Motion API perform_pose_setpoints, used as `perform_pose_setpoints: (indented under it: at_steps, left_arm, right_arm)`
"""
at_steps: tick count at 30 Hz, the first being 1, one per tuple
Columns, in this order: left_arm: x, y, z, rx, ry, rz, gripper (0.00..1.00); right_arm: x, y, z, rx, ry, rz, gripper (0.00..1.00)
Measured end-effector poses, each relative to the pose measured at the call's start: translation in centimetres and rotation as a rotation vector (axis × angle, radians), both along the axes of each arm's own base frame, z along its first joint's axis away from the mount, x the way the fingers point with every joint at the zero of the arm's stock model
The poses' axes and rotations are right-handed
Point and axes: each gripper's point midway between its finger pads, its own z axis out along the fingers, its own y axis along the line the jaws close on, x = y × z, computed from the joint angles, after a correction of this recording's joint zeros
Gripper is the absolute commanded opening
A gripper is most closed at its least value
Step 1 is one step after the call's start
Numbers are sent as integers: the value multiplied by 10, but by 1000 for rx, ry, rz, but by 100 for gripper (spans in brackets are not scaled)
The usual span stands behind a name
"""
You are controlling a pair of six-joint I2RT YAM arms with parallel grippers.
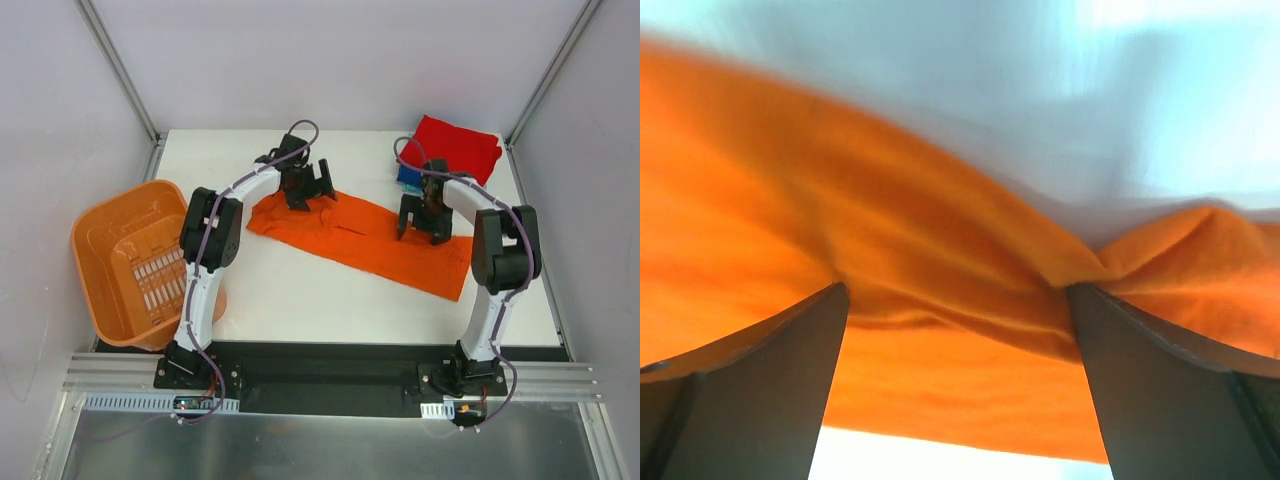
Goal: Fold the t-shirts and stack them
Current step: Fold the tshirt
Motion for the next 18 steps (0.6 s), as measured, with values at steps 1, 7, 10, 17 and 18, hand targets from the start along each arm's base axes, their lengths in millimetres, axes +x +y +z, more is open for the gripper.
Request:
perform_pose_setpoints:
  at_steps: [1,7,10,17,18]
  left_arm:
    - [7,-1,0,-16,0,8,99]
    - [40,-22,6,-126,-5,2,99]
    - [60,-45,10,-202,-10,-5,99]
    - [75,-98,14,-326,-16,-13,99]
    - [77,-102,15,-334,-25,-10,99]
  right_arm:
    - [-14,3,0,13,12,-5,97]
    - [-113,41,0,80,69,26,97]
    - [-162,75,0,113,84,115,97]
    - [-231,150,5,168,104,352,97]
    - [-232,151,7,169,101,350,97]
